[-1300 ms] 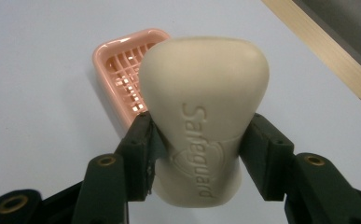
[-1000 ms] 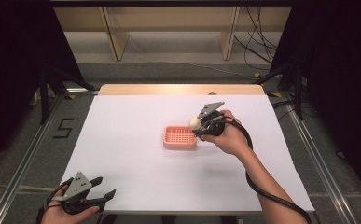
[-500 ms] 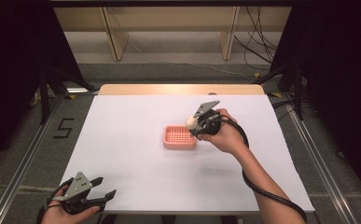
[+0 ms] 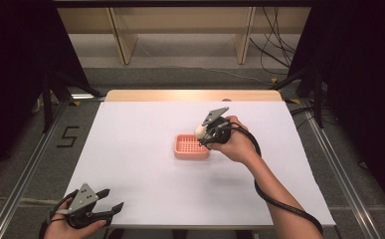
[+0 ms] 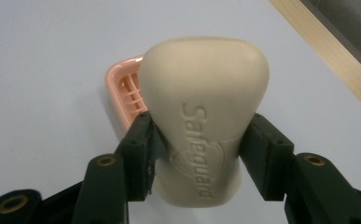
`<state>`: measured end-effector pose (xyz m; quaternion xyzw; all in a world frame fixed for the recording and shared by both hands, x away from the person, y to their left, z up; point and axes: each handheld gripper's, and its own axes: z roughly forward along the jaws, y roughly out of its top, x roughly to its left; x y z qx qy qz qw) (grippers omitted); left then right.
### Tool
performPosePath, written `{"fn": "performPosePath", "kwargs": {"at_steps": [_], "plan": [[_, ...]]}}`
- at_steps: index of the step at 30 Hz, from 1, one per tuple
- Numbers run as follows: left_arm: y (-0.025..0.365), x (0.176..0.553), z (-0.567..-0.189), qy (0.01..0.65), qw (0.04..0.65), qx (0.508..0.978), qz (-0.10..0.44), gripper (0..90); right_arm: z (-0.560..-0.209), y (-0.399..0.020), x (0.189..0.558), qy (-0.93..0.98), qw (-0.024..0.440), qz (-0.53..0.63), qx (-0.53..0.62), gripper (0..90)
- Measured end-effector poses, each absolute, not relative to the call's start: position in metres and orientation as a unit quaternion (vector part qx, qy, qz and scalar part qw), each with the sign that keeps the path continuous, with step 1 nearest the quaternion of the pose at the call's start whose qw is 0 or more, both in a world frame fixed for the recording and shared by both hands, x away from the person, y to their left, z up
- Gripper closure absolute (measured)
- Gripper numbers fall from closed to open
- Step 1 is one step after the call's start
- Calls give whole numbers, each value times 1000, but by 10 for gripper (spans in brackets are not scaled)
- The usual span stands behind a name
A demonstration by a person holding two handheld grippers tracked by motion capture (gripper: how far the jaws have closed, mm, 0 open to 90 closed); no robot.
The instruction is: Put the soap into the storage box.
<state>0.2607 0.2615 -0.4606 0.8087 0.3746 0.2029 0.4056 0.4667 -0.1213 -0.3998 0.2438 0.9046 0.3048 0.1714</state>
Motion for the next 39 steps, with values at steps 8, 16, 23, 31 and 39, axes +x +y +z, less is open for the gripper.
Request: {"fn": "performPosePath", "kwargs": {"at_steps": [8, 16, 23, 31, 39], "plan": [[260, 259, -461, 382, 410, 804, 198, 336, -401, -117, 470, 910, 167, 300, 234, 500], [260, 259, -460, 381, 407, 806, 198, 336, -403, -113, 471, 915, 165, 291, 226, 500], [261, 260, -461, 379, 407, 807, 199, 336, -406, -109, 474, 917, 162, 291, 221, 500], [261, 260, -460, 376, 410, 805, 204, 336, -414, -100, 478, 918, 164, 289, 215, 500], [261, 260, -460, 375, 410, 806, 203, 336, -417, -94, 483, 927, 162, 272, 200, 500]]}}
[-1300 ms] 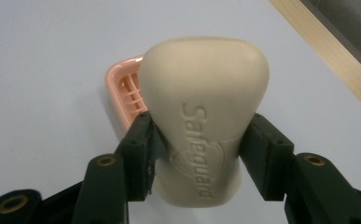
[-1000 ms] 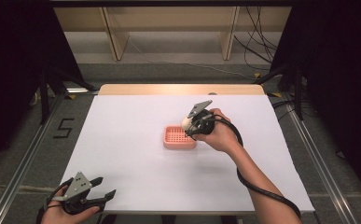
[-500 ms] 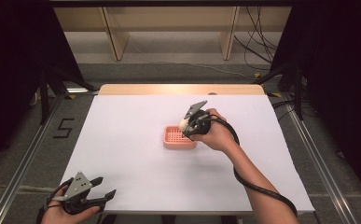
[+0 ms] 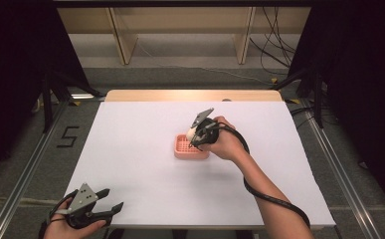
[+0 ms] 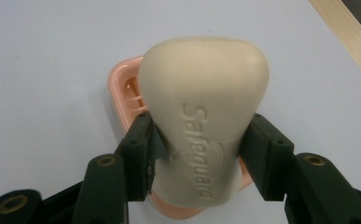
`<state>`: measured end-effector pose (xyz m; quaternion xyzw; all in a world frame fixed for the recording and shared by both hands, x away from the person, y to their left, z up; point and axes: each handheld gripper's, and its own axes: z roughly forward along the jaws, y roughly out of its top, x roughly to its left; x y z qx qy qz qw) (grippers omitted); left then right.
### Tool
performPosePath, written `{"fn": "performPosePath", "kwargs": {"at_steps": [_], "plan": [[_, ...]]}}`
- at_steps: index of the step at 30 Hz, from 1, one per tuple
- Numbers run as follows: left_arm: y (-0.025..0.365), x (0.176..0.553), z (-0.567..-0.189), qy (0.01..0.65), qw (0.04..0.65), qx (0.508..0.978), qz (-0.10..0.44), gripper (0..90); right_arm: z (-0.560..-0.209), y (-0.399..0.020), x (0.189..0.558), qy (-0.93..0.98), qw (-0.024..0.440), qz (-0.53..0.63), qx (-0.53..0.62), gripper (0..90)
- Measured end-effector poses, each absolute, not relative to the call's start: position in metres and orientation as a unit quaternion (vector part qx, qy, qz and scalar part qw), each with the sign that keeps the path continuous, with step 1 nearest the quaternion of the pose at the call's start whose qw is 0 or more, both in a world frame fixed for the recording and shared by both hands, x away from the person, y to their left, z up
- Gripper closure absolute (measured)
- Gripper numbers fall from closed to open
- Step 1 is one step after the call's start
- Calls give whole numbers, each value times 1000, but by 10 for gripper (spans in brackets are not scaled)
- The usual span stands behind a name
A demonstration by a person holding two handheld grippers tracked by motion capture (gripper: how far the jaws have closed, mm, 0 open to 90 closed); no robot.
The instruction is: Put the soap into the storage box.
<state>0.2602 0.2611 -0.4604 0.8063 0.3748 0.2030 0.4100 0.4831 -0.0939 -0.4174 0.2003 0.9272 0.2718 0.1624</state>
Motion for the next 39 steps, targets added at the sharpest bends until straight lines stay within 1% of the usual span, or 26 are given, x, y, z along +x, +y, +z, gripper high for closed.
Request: {"fn": "performPosePath", "kwargs": {"at_steps": [7, 10, 11, 14, 16, 19, 20, 22, 25, 26, 27, 29, 32, 33, 36, 39], "plan": [[261, 260, -460, 374, 410, 807, 203, 336, -424, -89, 484, 928, 153, 264, 212, 500], [260, 259, -461, 385, 409, 804, 197, 336, -427, -88, 487, 930, 158, 261, 205, 499], [261, 260, -460, 376, 409, 807, 201, 336, -428, -87, 488, 931, 156, 260, 204, 499], [260, 259, -461, 382, 411, 804, 197, 336, -430, -86, 489, 932, 153, 256, 207, 499], [262, 260, -460, 370, 408, 809, 205, 336, -432, -85, 490, 932, 155, 254, 205, 499], [262, 260, -460, 371, 408, 809, 204, 336, -434, -85, 492, 932, 154, 255, 206, 499], [260, 260, -461, 379, 412, 805, 197, 336, -434, -85, 492, 933, 152, 254, 203, 499], [261, 260, -460, 372, 408, 810, 199, 336, -435, -83, 492, 932, 148, 254, 213, 499], [262, 261, -460, 363, 405, 813, 208, 336, -438, -80, 493, 935, 156, 247, 204, 500], [265, 263, -458, 343, 391, 826, 216, 336, -439, -79, 494, 935, 157, 248, 201, 500], [265, 263, -458, 343, 391, 826, 216, 336, -439, -79, 494, 935, 157, 248, 201, 500], [262, 259, -460, 376, 401, 812, 196, 336, -441, -77, 494, 935, 163, 245, 199, 500], [262, 260, -460, 371, 400, 814, 200, 336, -443, -76, 494, 936, 168, 241, 194, 496], [264, 262, -460, 357, 397, 819, 209, 336, -445, -75, 493, 935, 161, 242, 205, 494], [262, 259, -460, 376, 401, 812, 196, 336, -448, -75, 494, 937, 154, 242, 199, 482], [262, 260, -460, 372, 400, 813, 199, 336, -449, -75, 493, 932, 154, 251, 210, 481]]}}
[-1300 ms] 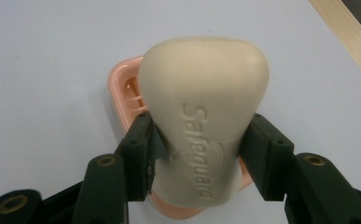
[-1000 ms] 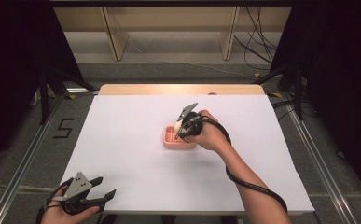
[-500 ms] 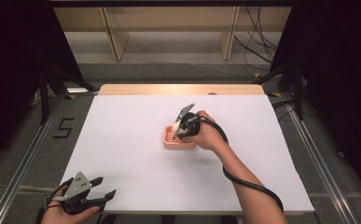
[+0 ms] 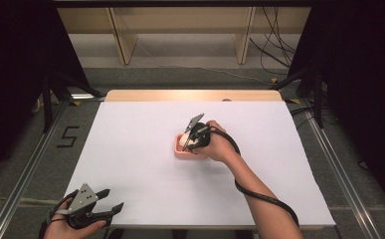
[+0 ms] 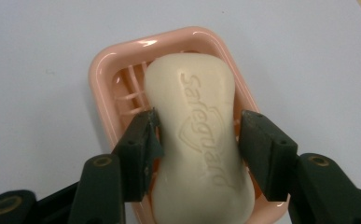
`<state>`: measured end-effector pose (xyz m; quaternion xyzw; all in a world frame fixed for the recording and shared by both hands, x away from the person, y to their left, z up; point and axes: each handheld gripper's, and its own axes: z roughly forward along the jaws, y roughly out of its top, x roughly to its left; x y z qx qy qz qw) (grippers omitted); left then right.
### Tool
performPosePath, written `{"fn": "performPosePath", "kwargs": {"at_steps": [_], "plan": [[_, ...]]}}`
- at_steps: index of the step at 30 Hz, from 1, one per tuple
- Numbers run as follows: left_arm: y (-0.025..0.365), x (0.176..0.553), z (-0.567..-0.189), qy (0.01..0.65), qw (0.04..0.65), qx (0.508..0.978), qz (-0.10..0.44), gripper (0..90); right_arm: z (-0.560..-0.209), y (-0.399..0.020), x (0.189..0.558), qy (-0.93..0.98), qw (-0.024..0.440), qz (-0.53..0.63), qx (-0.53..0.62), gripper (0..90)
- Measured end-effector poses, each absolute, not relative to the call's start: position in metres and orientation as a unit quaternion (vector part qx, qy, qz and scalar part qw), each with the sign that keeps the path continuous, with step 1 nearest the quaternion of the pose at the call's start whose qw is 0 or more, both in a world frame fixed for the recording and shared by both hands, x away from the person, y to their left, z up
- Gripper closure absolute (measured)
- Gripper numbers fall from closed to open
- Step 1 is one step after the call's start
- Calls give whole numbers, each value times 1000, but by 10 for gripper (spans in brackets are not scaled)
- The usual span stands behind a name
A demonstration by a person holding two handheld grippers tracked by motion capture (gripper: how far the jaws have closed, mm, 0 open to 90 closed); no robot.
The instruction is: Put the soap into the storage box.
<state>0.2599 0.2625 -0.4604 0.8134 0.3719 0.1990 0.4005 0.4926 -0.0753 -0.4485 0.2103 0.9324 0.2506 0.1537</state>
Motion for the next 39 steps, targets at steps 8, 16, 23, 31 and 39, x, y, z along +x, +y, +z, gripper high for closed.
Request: {"fn": "performPosePath", "kwargs": {"at_steps": [8, 16, 23, 31, 39], "plan": [[264, 262, -460, 358, 397, 819, 208, 336, -438, -87, 484, 914, 160, 292, 234, 460], [261, 261, -461, 369, 403, 812, 203, 335, -425, -128, 458, 893, 168, 321, 267, 463], [261, 261, -462, 371, 400, 812, 207, 335, -427, -156, 437, 880, 169, 346, 280, 471], [260, 261, -464, 378, 396, 811, 206, 335, -436, -186, 404, 867, 161, 347, 319, 472], [264, 265, -461, 339, 384, 829, 225, 336, -447, -197, 392, 858, 161, 352, 338, 471]]}}
